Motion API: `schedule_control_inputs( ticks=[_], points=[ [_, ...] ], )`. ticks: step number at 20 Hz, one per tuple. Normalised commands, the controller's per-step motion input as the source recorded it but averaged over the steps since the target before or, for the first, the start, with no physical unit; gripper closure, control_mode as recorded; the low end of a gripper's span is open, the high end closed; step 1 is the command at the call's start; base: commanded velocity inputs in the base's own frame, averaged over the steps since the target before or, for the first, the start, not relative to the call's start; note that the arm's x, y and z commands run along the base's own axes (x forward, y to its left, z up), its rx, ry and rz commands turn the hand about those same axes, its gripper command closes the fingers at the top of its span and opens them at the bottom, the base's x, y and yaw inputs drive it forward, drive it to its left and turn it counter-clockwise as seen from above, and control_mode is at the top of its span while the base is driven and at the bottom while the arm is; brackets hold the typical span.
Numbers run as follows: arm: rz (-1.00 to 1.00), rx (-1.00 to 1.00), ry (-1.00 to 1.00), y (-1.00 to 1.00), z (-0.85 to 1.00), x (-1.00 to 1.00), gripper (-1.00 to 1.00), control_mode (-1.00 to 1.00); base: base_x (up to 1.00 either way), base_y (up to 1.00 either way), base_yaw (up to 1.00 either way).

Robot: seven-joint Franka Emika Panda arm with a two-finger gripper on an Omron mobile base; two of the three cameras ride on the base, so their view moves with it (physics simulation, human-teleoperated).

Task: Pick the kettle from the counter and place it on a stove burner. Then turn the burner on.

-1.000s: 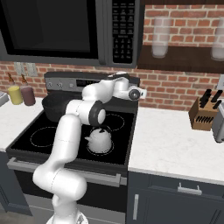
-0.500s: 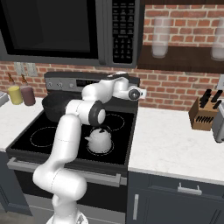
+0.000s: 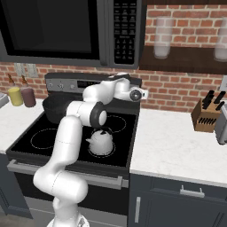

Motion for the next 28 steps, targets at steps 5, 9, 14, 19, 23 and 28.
schedule_control_inputs(
  ticks=[5,9,14,19,23,28],
  points=[
    [0.13,-0.24,0.00,0.09,0.00,0.05,1.00,-1.00,0.00,0.00,0.00],
    [0.14,-0.28,0.00,0.12,0.00,0.03,1.00,-1.00,0.00,0.00,0.00],
    [0.13,-0.29,0.00,0.15,0.00,0.04,1.00,-1.00,0.00,0.00,0.00],
    [0.13,-0.29,0.00,0.13,0.00,0.00,1.00,-1.00,0.00,0.00,0.00],
    [0.13,-0.28,0.00,0.17,0.00,0.00,1.00,-1.00,0.00,0.00,0.00],
    [0.11,-0.25,0.00,0.20,0.00,0.00,1.00,-1.00,0.00,0.00,0.00]
  ],
)
